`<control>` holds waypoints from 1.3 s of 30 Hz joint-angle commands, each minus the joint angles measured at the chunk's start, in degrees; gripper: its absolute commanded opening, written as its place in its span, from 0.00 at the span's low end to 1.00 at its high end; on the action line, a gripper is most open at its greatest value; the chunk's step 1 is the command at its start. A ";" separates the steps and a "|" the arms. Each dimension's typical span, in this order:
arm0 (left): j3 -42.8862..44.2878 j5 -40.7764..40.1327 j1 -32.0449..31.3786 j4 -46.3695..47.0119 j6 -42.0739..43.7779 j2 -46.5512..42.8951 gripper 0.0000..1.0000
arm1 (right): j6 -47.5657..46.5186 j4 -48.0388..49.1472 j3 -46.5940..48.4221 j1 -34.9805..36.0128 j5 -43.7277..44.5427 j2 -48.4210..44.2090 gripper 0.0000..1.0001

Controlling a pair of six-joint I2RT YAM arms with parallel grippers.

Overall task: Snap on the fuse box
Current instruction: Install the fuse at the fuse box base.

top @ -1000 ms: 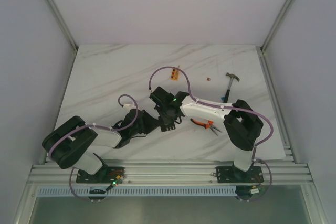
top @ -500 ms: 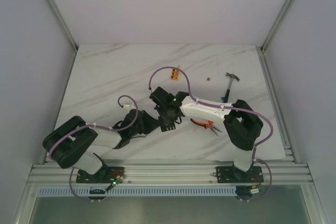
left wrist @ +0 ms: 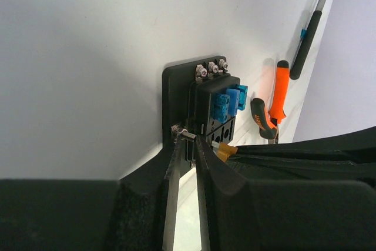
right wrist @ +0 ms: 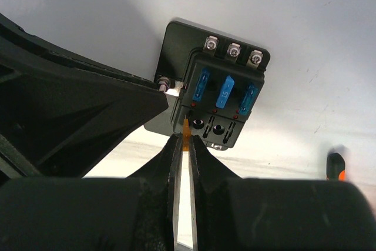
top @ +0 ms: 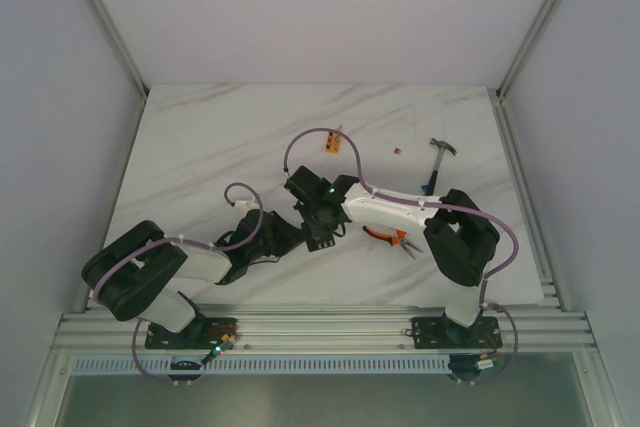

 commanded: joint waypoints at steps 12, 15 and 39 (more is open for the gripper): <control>-1.30 -0.90 -0.62 1.06 -1.80 0.25 0.25 | 1.02 -3.98 3.24 0.41 3.06 2.76 0.00; -1.59 -1.00 -0.86 1.34 -2.16 0.29 0.25 | 0.99 -4.47 3.74 0.43 3.21 3.29 0.00; -1.65 -1.00 -1.35 2.20 -2.65 0.93 0.25 | -1.50 -4.54 4.35 0.85 3.25 7.86 0.00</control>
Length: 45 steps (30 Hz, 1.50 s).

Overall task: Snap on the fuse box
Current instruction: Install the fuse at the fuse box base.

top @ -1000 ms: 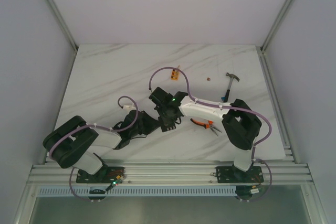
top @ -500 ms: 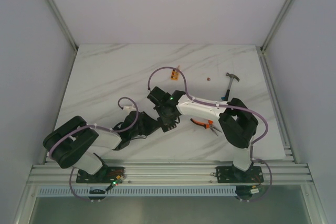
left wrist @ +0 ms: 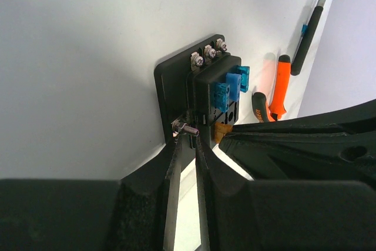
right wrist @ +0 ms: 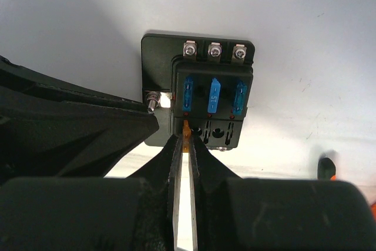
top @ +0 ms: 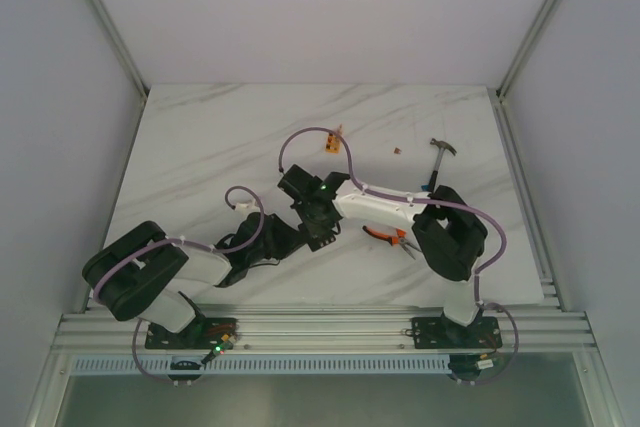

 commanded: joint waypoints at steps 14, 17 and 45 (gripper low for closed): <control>-0.82 -0.63 -0.18 2.38 -1.71 3.07 0.25 | -2.22 -1.07 -0.71 2.11 1.88 11.38 0.00; -0.99 -0.63 -0.17 2.69 -1.82 3.25 0.25 | -2.28 -0.12 -2.09 2.11 1.85 13.86 0.00; 0.29 -5.05 -0.18 -4.52 1.32 -3.86 0.35 | -3.27 4.17 -4.01 1.74 2.02 -5.58 0.24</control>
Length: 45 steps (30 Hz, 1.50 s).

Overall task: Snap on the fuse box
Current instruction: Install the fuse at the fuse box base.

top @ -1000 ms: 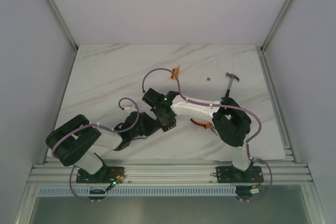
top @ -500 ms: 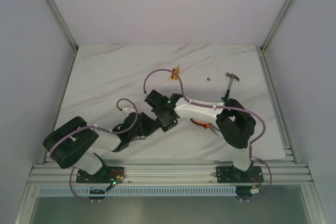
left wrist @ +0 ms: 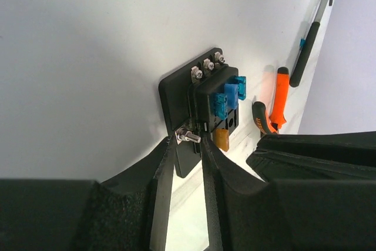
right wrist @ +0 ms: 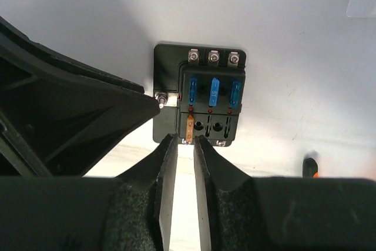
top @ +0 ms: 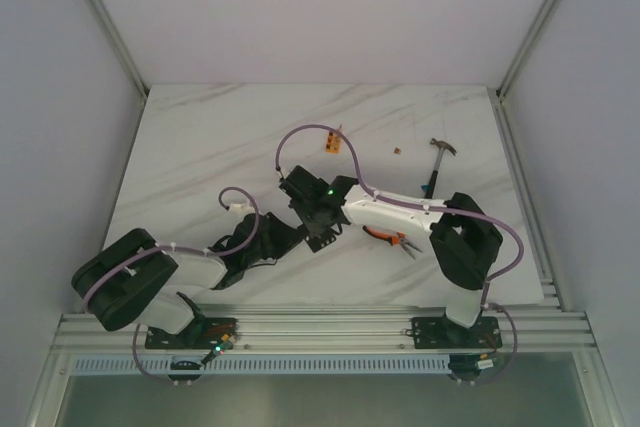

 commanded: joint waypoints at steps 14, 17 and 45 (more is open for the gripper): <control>2.76 0.00 -0.17 -1.42 1.35 3.32 0.34 | 1.23 -0.64 -2.17 -0.73 -1.01 3.79 0.12; 2.86 0.14 -0.19 -1.31 1.34 3.68 0.34 | 1.26 -0.85 -2.11 -0.74 -1.00 4.07 0.10; 2.07 -1.13 -0.18 -2.39 1.84 2.31 0.31 | -0.09 0.75 -3.39 -0.23 -1.46 6.54 0.00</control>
